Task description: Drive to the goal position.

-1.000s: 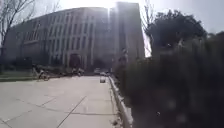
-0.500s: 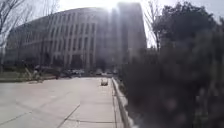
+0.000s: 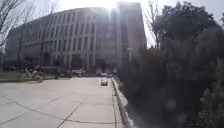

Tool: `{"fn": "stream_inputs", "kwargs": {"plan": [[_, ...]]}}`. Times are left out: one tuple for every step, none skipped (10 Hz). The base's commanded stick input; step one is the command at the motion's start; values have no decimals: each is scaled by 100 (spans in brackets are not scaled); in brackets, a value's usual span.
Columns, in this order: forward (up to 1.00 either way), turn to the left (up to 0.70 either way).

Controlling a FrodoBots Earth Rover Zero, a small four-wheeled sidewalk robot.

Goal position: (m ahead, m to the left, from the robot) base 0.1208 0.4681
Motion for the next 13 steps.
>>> {"fn": "stream_inputs", "kwargs": {"plan": [[77, 31], [28, 83], [0, 100], [0, 100], [0, 0], [0, 0], [0, 0], [0, 0], [0, 0], [0, 0], [0, 0], [0, 0], [0, 0]]}}
